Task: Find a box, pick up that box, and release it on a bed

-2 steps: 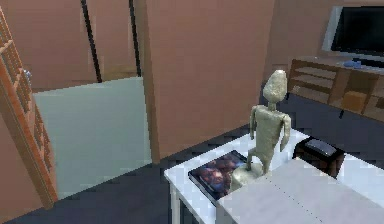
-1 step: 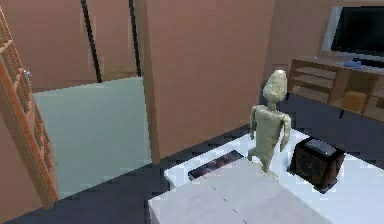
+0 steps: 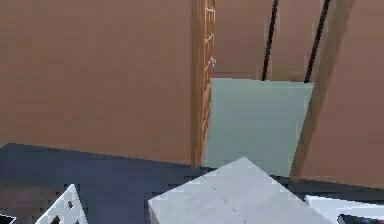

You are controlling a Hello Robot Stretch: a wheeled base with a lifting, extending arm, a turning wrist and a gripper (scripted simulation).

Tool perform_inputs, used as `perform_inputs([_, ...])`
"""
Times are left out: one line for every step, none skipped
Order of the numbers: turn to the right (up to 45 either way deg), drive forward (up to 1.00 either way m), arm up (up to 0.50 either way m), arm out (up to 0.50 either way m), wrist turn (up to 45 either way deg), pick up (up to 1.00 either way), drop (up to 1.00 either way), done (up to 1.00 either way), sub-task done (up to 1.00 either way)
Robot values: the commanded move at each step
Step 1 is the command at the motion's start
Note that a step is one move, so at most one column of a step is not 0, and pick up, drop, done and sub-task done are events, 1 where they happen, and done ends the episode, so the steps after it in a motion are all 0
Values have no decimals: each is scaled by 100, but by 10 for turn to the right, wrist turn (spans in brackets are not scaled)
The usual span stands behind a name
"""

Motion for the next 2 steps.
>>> perform_inputs([-450, 0, 0, 0, 0, 0, 0, 0, 0])
perform_inputs([-390, 0, 0, 0, 0, 0, 0, 0, 0])
